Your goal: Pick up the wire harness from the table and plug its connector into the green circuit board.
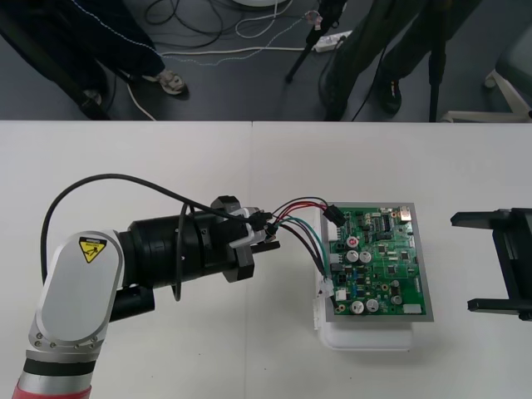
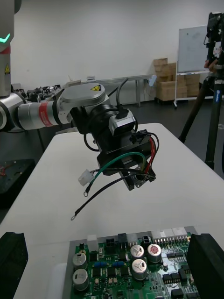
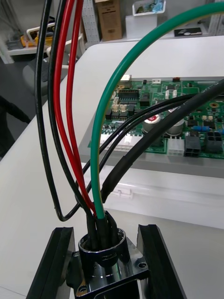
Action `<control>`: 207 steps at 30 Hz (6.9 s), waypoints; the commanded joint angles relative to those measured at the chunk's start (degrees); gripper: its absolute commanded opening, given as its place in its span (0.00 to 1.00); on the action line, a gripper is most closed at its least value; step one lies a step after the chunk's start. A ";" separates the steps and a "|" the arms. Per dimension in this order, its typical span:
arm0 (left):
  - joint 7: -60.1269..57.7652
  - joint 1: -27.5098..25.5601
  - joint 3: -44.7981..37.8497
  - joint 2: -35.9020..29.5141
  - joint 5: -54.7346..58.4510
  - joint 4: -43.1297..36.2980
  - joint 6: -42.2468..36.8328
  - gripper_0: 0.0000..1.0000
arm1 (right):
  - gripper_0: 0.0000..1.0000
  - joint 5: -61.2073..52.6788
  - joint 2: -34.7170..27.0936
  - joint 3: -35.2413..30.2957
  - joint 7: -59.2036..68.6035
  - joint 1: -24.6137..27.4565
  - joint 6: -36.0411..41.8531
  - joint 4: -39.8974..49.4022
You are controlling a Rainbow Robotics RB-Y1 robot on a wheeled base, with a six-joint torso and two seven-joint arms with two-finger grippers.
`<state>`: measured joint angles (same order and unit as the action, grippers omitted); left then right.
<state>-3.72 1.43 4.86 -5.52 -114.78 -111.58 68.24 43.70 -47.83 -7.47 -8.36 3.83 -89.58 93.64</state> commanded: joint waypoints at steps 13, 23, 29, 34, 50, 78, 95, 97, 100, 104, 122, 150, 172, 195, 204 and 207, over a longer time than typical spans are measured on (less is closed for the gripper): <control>-8.23 0.33 3.93 3.58 -1.06 -2.68 -10.93 0.00 | 1.00 -2.66 -0.78 -2.37 12.40 4.43 18.56 11.82; -10.69 1.21 4.02 3.58 -1.06 -2.68 -11.90 0.00 | 1.00 -4.06 -0.16 0.44 13.99 8.83 31.57 20.17; -11.57 1.82 4.10 3.58 -1.33 -2.68 -11.90 0.00 | 1.00 -4.15 1.51 2.20 14.51 9.97 37.81 23.95; -12.01 2.09 4.28 3.58 -1.33 -2.68 -11.90 0.00 | 1.00 -4.15 2.65 4.22 14.95 9.88 42.29 25.62; -13.51 2.88 5.33 3.58 -1.42 -2.68 -12.16 0.00 | 1.00 -1.52 5.73 13.54 15.48 10.06 58.38 33.71; -13.77 2.88 6.21 3.58 -1.59 -2.68 -12.43 0.00 | 1.00 3.05 9.94 24.79 15.13 10.76 76.13 40.56; -13.77 2.88 6.30 3.58 -1.42 -2.68 -12.43 0.00 | 1.00 4.64 12.14 26.55 14.78 10.41 78.24 40.56; -13.68 2.88 6.21 3.58 -1.42 -2.68 -12.51 0.00 | 1.00 4.81 12.32 26.81 14.78 10.41 78.42 40.56; -13.77 2.88 6.21 3.58 -1.42 -2.68 -12.51 0.00 | 1.00 5.25 12.76 26.81 14.86 10.41 78.42 40.56; -13.77 2.88 6.21 3.58 -1.42 -2.68 -12.51 0.00 | 1.00 5.87 13.02 26.81 14.78 10.32 78.42 40.56; -13.68 2.79 6.30 3.58 -0.54 -2.68 -12.51 0.00 | 0.00 7.45 13.72 26.46 14.34 9.62 77.19 40.56; -12.98 2.44 6.57 3.23 0.87 -2.68 -12.86 1.00 | 0.00 7.45 13.72 24.88 14.60 9.62 74.90 40.56; -11.13 2.88 4.81 -10.57 15.20 -2.68 -12.86 1.00 | 0.00 4.81 7.22 15.47 17.06 9.62 62.95 40.56; -12.01 8.77 8.41 -33.77 42.44 -2.76 -12.78 1.00 | 0.00 4.20 2.56 -1.49 30.95 5.93 31.92 35.29; -12.72 11.93 10.61 -41.68 53.34 -3.73 -12.78 1.00 | 0.00 3.49 3.09 -1.49 30.60 0.30 22.17 27.03; -12.98 12.46 11.31 -43.26 55.63 -4.17 -12.86 1.00 | 0.00 3.49 3.09 -0.96 30.60 -0.66 21.82 26.68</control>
<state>-14.18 11.26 14.65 -45.13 -61.84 -113.14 57.45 48.28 -43.60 -7.58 21.19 5.70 -67.10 120.10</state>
